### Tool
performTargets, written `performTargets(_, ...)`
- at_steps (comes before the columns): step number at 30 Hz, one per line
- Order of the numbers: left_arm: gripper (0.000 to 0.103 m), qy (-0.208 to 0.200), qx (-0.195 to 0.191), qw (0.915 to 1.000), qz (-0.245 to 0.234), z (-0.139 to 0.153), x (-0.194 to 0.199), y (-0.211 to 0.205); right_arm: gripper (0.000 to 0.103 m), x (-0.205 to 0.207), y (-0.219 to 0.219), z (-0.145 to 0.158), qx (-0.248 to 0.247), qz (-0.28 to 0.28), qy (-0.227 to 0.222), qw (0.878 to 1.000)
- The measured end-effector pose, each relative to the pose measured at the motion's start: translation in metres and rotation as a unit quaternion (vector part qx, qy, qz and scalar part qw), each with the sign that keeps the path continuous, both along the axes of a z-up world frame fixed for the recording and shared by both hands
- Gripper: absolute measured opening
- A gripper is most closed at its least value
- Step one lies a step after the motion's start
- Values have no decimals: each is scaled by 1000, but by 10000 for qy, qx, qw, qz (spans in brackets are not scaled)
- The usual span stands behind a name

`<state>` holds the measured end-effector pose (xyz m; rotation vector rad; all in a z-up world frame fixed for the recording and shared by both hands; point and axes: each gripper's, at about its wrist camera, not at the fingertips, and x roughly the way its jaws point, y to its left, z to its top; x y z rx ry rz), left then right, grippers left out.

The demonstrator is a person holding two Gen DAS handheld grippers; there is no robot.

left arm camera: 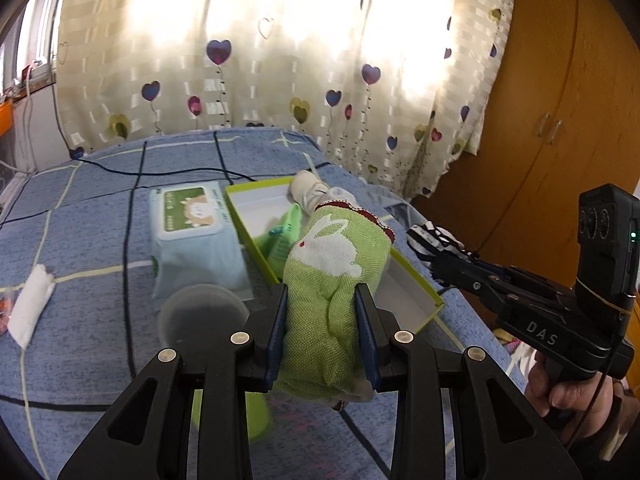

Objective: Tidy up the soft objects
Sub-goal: 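Carry the green rabbit towel and striped sock over the white box with both grippers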

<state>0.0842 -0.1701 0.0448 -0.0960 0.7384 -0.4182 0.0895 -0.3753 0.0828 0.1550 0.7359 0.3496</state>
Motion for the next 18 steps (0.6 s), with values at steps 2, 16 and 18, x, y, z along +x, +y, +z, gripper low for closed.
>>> performTargets(2,33,49,24,10000,-68,-3,1,-6,18,1,-3,-5,-18,-24,71,10000)
performTargets(16,33,580,197,9969,-490,-37,18,-45,18,14,-17,-43,-273,-87,611,9977)
performTargets(18,33,641,219,9962,-539,-40,20,-49,18,18,-18,-47,-309,-97,677,9972)
